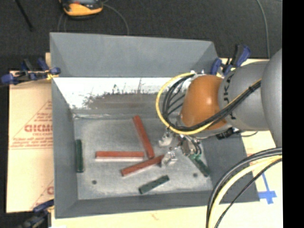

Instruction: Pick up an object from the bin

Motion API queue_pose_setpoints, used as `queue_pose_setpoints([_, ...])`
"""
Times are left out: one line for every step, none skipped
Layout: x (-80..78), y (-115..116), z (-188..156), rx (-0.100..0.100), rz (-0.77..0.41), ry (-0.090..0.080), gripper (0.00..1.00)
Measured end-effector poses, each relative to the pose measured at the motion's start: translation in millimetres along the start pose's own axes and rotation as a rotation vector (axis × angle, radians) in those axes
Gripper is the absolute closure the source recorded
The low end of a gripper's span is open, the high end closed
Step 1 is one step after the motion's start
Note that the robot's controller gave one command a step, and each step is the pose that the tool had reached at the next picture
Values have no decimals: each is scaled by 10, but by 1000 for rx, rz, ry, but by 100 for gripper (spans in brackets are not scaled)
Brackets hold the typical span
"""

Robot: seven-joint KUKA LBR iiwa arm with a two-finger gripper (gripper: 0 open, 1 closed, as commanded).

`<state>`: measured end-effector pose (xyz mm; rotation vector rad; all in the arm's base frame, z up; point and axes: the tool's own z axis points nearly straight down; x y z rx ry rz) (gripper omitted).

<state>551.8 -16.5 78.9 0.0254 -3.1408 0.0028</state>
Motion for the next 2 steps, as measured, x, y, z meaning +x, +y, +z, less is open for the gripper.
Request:
queue_pose_setpoints([4, 2, 0, 0, -1, 1, 100])
queue_pose_setpoints([-216, 76, -1545, 0, -95, -12, 100])
